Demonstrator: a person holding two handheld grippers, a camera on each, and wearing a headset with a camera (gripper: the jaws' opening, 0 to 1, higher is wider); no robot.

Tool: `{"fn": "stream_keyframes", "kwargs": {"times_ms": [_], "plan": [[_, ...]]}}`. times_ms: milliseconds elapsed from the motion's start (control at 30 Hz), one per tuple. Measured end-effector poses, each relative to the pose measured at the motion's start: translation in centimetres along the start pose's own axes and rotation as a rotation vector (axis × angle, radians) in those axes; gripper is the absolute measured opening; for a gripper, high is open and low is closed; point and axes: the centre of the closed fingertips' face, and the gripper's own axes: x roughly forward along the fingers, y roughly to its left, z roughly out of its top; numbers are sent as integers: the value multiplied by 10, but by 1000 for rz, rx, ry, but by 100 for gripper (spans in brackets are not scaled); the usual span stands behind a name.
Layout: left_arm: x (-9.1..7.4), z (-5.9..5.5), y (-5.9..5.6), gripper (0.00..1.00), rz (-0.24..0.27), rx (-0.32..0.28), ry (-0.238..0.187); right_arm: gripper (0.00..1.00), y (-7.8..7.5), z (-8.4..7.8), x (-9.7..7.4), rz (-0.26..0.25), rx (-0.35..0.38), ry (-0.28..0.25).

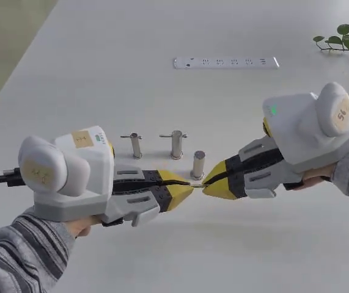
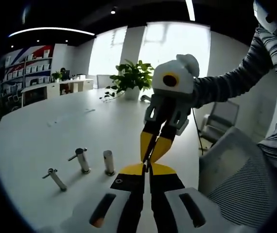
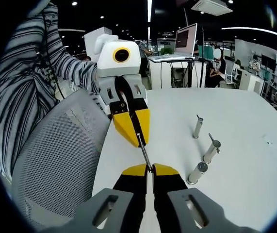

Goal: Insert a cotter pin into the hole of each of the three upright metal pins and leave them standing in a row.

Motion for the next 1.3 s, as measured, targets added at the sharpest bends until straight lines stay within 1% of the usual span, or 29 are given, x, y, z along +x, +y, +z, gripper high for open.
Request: {"fn": "stream_keyframes", "kwargs": {"times_ms": [67,133,167,200,233,300,333,367,433,500,533,567,600,633,667,700,800,867,900,1000,1033,1167,1233,1300], "plan": [[1,0,1,0,7,13,2,0,-1,-2,0,-6,-41,23],[3,-1,4,0,30,41,9,0,-5,-5,-2,-21,-84,42],[3,-1,4,1,28,41,10,0,-5,-5,-2,-24,-92,47],[5,-1,6,1,38,38,11,0,-5,-6,-2,-27,-101,55],[6,-1,10,2,60,49,9,0,-5,-6,-2,-32,-110,60],[8,-3,14,4,78,54,20,0,-7,-7,-2,-36,-118,66],[9,-3,16,6,84,57,18,0,-8,-8,-3,-41,-122,73],[10,-3,16,9,87,58,19,0,-12,-11,-4,-49,-130,87],[12,-4,20,15,106,61,19,0,-19,-15,-5,-65,-135,109],[15,-4,24,19,133,64,10,0,-22,-18,-6,-74,-139,121],[16,-3,27,22,149,61,-1,0,-25,-20,-7,-81,-134,127],[16,-3,28,24,158,61,-6,0,-29,-23,-9,-95,-132,142],[16,-3,32,26,177,60,-8,0,-32,-26,-10,-105,-135,157],[17,-4,34,27,192,61,-4,0,-35,-29,-11,-116,-140,172],[16,-5,37,27,215,62,1,0,-37,-31,-12,-120,-138,177],[17,-6,40,27,232,75,4,0,-38,-32,-13,-122,-137,179],[18,-7,43,29,254,75,2,0,-46,-37,-17,-142,-130,195],[20,-9,47,31,272,79,5,0,-54,-42,-20,-153,-128,207],[21,-10,49,32,285,80,9,0,-56,-44,-21,-159,-131,219],[25,-11,53,32,309,66,7,0,-62,-48,-23,-170,-129,239],[27,-12,56,32,322,56,3,0,-69,-49,-23,-174,-131,244],[33,-16,62,33,354,37,8,0,-74,-52,-24,-181,-131,260],[37,-17,65,32,365,26,10,0,-78,-55,-25,-185,-133,270],[39,-19,69,32,385,-18,13,0,-80,-57,-25,-186,-129,280]]}}
